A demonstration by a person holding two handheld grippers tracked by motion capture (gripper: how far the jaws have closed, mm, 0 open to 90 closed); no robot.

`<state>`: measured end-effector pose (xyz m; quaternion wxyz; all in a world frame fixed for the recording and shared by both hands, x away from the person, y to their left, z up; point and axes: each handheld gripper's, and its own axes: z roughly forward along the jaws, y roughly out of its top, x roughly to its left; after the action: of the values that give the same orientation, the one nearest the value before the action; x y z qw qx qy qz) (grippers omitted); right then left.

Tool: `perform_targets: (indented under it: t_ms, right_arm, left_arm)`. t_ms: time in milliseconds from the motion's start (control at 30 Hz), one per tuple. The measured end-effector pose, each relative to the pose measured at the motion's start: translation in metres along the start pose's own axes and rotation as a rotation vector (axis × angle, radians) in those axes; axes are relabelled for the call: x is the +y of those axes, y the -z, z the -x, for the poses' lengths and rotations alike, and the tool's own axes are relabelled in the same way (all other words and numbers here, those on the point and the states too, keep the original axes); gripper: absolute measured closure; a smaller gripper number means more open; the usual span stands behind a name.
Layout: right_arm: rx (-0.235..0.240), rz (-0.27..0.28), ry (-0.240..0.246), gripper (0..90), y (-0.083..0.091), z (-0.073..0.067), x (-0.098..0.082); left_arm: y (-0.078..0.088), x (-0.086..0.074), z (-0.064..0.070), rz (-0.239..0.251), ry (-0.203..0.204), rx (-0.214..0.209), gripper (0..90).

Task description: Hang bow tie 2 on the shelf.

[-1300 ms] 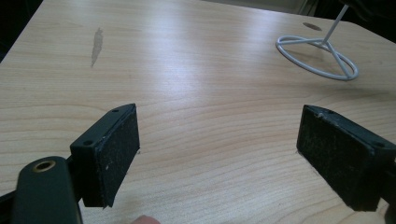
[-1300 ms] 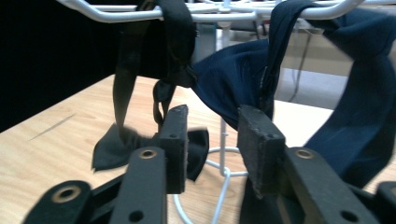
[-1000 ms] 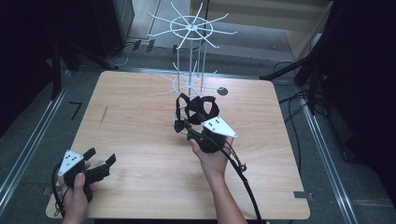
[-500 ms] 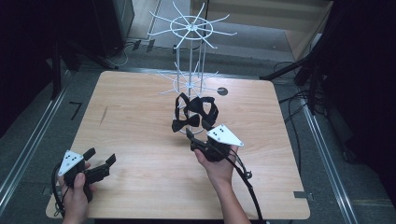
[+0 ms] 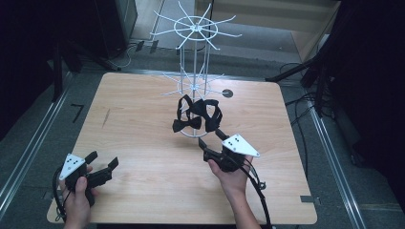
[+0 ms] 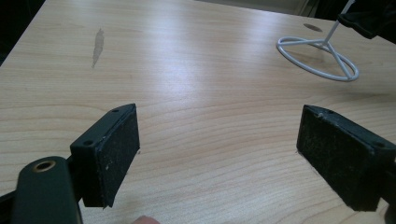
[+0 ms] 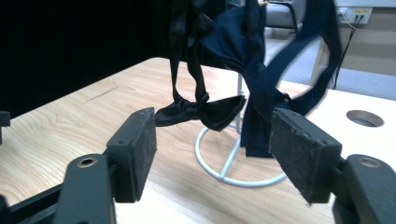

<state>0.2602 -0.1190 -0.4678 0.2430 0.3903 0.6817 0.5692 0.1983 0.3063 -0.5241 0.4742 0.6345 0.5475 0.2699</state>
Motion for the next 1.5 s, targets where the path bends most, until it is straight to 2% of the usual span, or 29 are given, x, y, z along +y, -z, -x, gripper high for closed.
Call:
perform_targets:
  t_ms: [500,567,900,1100,1200,1500]
  right_arm:
    - [-0.054,-0.010,-0.019,30.8,0.024,0.028,-0.012]
    - [-0.054,-0.014,-0.030,29.1,0.027,0.031,-0.014]
    - [-0.085,-0.028,-0.021,19.3,0.040,0.045,-0.024]
    - [-0.102,-0.035,-0.046,17.8,0.047,0.057,-0.031]
    - [-0.120,-0.046,-0.034,14.9,0.050,0.063,-0.035]
    - [-0.139,-0.056,-0.053,13.5,0.062,0.079,-0.040]
  left_arm:
    - [0.000,0.000,0.000,0.004,0.003,0.001,14.0]
    - [0.000,0.000,0.000,0.005,0.002,0.002,14.0]
    - [0.000,0.000,0.000,0.005,0.005,-0.001,14.0]
    - [0.000,0.000,0.000,0.003,0.002,0.001,14.0]
    - [0.000,0.000,0.000,0.005,0.004,0.002,14.0]
    - [0.000,0.000,0.000,0.005,0.006,0.000,14.0]
